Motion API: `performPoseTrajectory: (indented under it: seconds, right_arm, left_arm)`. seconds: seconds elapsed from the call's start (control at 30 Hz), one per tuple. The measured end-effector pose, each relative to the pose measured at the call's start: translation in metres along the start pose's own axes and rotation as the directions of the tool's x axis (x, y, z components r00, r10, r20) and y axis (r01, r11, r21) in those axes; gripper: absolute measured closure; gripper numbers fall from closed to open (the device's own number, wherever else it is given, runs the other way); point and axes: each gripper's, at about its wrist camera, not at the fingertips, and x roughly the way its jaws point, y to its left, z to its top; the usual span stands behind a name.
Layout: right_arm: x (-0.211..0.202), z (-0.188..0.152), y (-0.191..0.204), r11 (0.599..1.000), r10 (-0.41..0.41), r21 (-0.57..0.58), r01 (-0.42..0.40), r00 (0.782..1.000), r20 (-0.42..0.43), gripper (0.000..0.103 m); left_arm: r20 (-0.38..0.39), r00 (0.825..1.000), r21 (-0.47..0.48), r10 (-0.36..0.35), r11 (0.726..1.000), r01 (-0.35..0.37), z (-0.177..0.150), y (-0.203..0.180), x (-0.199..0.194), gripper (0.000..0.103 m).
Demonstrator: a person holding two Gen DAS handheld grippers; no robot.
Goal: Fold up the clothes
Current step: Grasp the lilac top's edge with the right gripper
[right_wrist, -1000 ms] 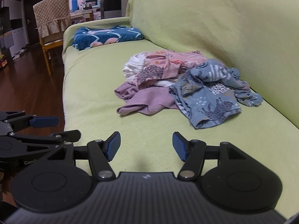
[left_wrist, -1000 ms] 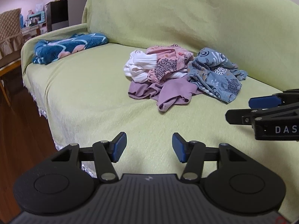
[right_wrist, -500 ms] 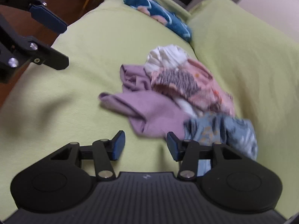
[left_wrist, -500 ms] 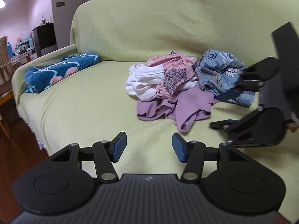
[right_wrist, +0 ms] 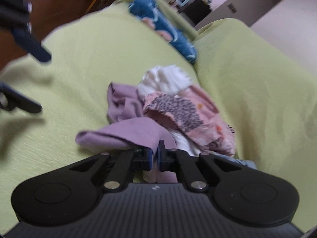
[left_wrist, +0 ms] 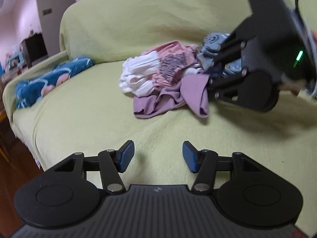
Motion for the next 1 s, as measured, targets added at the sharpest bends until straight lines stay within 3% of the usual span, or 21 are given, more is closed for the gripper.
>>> performPoseTrajectory:
  seconds: [0.1,0.4,0.53,0.7,0.77,0.8,1.0]
  right_arm:
    - [-0.04,-0.001,-0.015,0.996,0.008,0.085,-0.012,0.999,0.038,0.1]
    - [-0.182,-0.007,-0.052,0.941,0.038,0.323,-0.099,0.981,0.191,0.103]
    - [-0.238,-0.003,-0.053,0.95,-0.031,0.311,-0.041,0.975,0.22,0.103]
    - [-0.221,-0.022,-0.037,0.964,0.038,0.26,-0.054,0.997,0.066,0.099]
    - [-0.203,-0.031,-0.018,0.984,0.057,0.169,-0.061,0.998,0.03,0.073]
    - [-0.194,-0.036,-0.009,0.991,0.064,0.121,-0.065,0.998,0.012,0.067]
    - [-0.121,-0.034,0.027,0.981,0.001,-0.196,-0.002,1.0,-0.004,0.063]
  left_arm:
    - [0.027,0.999,0.019,-0.038,0.999,0.037,0.004,-0.009,-0.005,0.045]
    - [0.106,0.994,0.139,-0.038,0.99,0.023,0.017,-0.054,-0.043,0.045]
    - [0.127,0.991,0.176,-0.051,0.984,0.028,0.024,-0.069,-0.061,0.045]
    - [0.103,0.994,0.179,-0.044,0.983,0.025,0.021,-0.07,-0.068,0.045]
    - [0.085,0.996,0.177,-0.035,0.984,0.019,0.015,-0.066,-0.07,0.045]
    - [0.078,0.996,0.177,-0.031,0.984,0.016,0.012,-0.063,-0.069,0.045]
    - [0.063,0.997,0.159,-0.042,0.987,0.031,-0.001,-0.044,-0.059,0.045]
